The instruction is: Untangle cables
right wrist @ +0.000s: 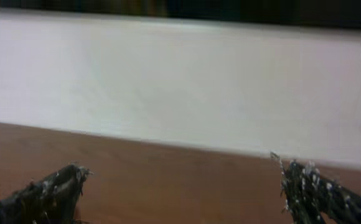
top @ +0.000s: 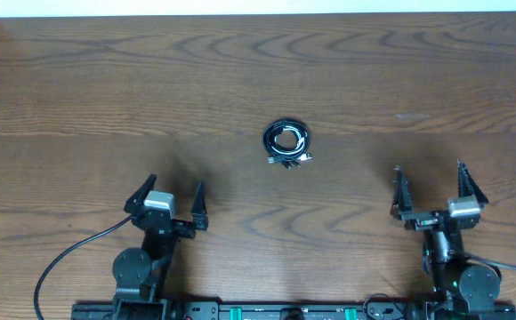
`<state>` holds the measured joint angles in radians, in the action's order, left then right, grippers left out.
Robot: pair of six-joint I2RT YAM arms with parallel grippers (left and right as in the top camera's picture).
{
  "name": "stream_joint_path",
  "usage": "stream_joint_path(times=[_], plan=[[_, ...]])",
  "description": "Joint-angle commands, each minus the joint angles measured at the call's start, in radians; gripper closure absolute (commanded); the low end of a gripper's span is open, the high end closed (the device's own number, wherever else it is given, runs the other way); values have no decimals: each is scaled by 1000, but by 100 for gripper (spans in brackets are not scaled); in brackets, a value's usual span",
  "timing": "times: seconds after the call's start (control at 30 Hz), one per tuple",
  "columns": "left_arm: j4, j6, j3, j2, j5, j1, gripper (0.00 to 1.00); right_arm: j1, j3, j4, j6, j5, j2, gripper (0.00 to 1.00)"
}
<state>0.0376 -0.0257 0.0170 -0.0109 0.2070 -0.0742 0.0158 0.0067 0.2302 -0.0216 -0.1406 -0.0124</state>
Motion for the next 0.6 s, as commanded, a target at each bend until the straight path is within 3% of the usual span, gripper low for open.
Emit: stream_joint_path(times=[0.0,0.17,0.33,0.47,0.57], plan=[[88,5,16,6,152,-4,2,-3,-1,98,28,-187,6,1],[124,37,154,-19,167,-3,2,-4,45,259,22,-164,4,1],[43,29,374,-173,181,0,2,-4,258,79,-39,-158,-82,1],[-230,-27,639,-425,272,0,2,-4,488,-179,-109,-207,-260,1],[-554,-34,901,-689,279,0,2,-4,722,-451,-119,-214,-486,1]])
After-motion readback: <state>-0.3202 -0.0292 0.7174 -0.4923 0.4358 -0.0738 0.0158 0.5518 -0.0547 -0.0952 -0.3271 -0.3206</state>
